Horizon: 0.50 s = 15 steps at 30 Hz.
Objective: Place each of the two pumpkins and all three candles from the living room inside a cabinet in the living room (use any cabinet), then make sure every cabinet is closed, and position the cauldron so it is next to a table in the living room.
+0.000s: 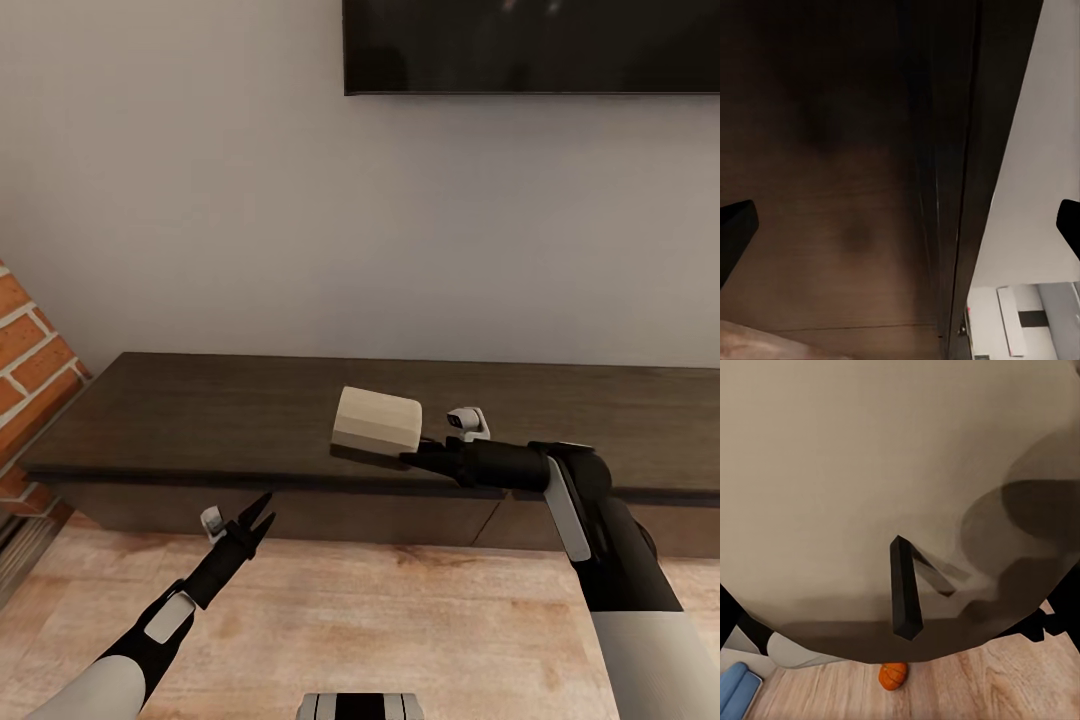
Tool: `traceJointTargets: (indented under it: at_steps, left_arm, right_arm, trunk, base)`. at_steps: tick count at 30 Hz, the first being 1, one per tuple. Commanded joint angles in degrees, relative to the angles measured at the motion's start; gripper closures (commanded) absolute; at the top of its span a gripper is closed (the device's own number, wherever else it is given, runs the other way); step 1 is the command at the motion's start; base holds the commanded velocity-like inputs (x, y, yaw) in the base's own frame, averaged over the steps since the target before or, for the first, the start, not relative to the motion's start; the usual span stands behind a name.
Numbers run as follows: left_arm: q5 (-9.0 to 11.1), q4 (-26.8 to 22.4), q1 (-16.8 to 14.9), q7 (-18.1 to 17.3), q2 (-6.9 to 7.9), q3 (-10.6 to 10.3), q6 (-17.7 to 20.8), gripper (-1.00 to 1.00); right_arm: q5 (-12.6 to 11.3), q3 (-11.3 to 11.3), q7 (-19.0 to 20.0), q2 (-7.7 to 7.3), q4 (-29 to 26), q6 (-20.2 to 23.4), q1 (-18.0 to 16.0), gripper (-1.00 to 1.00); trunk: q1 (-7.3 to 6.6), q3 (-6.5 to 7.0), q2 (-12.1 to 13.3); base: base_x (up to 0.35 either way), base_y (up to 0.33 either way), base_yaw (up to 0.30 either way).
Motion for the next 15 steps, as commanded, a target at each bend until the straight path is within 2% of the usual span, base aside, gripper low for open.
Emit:
traceJointTargets:
  at_steps: [1, 6, 11, 15]
  left_arm:
    - [0.3, 0.0, 0.0, -0.1, 0.01, 0.0, 0.6, -1.0]
    - [0.3, -0.1, 0.0, -0.4, -0.01, 0.0, 0.5, -1.0]
    - [0.3, -0.1, -0.1, -0.6, 0.0, 0.0, 0.4, -1.0]
    - [0.2, -0.1, 0.0, -0.4, 0.01, 0.0, 0.4, -1.0]
  right_arm:
    - [-0.2, 0.0, 0.0, -0.03, 0.0, 0.4, 0.0, 1.0]
    - [-0.2, 0.1, 0.0, -0.03, 0.0, 0.4, 0.0, 1.0]
    - [-0.2, 0.0, 0.0, -0.03, 0.0, 0.4, 0.0, 1.0]
    - [-0.2, 0.1, 0.1, -0.03, 0.0, 0.4, 0.0, 1.0]
  trunk:
    - [-0.01, -0.04, 0.0]
    - [-0.01, -0.04, 0.0]
    - [-0.01, -0.04, 0.0]
    - [-0.01, -0.04, 0.0]
  base:
    - [0.0, 0.0, 0.0]
    - [0.001, 0.0, 0.0]
    - [0.218, -0.101, 0.0]
    - [0.097, -0.044, 0.0]
